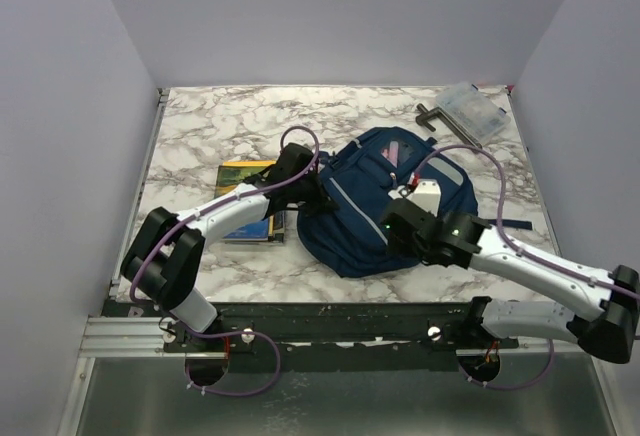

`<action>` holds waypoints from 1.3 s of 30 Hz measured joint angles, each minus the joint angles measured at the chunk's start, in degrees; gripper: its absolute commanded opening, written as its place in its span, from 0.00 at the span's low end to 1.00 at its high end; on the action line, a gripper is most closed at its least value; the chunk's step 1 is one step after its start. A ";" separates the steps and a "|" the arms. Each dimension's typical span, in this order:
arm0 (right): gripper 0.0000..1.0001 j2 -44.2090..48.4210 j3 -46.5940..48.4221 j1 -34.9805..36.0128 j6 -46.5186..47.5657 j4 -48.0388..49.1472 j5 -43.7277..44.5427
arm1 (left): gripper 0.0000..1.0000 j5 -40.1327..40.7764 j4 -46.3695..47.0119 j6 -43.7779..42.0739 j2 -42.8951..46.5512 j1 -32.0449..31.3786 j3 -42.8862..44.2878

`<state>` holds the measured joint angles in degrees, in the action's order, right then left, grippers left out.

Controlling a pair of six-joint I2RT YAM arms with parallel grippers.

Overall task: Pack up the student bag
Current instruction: Zip the student bag at the center of the board.

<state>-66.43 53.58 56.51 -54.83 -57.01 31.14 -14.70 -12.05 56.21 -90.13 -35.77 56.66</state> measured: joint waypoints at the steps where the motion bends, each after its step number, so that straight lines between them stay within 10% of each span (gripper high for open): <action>1: 0.76 2.19 0.00 0.02 2.16 0.87 -0.55 | 0.00 -0.61 -0.09 -0.04 0.02 0.11 0.22; 15: 0.89 11.96 -4.28 -3.58 8.83 10.97 -10.69 | 0.00 -10.56 -0.11 2.64 3.10 5.44 2.05; 39: 0.92 -7.96 14.16 -2.89 26.23 17.92 -15.52 | 0.00 -20.55 6.14 16.74 6.84 7.21 3.48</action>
<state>-74.39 67.75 53.63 -28.60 -39.09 15.62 -35.24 -5.91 72.95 -83.29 -28.56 60.14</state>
